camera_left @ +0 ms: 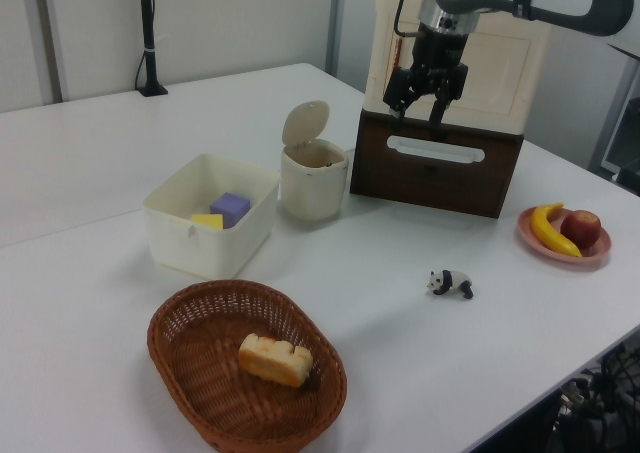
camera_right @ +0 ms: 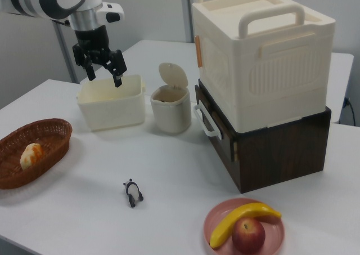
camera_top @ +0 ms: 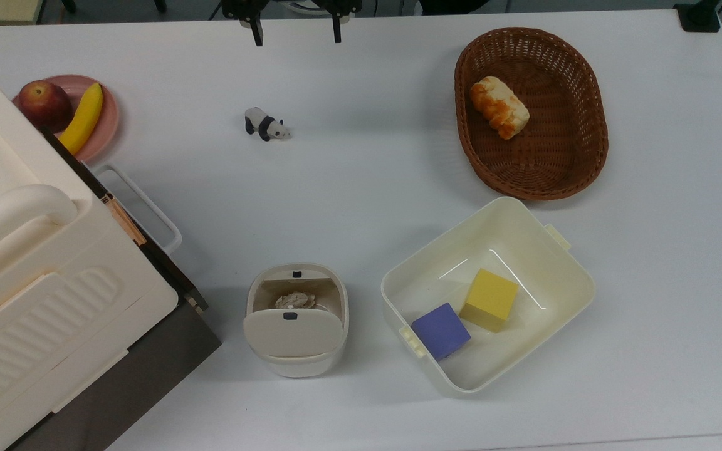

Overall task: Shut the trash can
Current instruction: 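Move the gripper from rest toward the small cream trash can, then lower the open gripper above the trash can's raised lid, then push the raised lid forward with the gripper fingers to tip it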

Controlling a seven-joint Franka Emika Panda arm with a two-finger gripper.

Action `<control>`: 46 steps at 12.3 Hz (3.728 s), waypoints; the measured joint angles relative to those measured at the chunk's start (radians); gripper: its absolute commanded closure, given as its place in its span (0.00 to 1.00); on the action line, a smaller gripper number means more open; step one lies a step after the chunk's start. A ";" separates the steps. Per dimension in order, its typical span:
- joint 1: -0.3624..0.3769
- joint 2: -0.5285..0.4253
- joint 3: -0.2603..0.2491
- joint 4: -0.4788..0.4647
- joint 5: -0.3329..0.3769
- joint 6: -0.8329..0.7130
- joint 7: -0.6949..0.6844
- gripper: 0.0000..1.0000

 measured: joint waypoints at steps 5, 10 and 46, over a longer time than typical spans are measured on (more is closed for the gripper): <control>0.000 0.001 0.000 0.000 0.001 0.013 -0.003 1.00; 0.000 0.020 0.000 -0.002 0.001 0.096 -0.024 1.00; -0.081 0.484 0.051 0.174 0.141 1.088 -0.143 1.00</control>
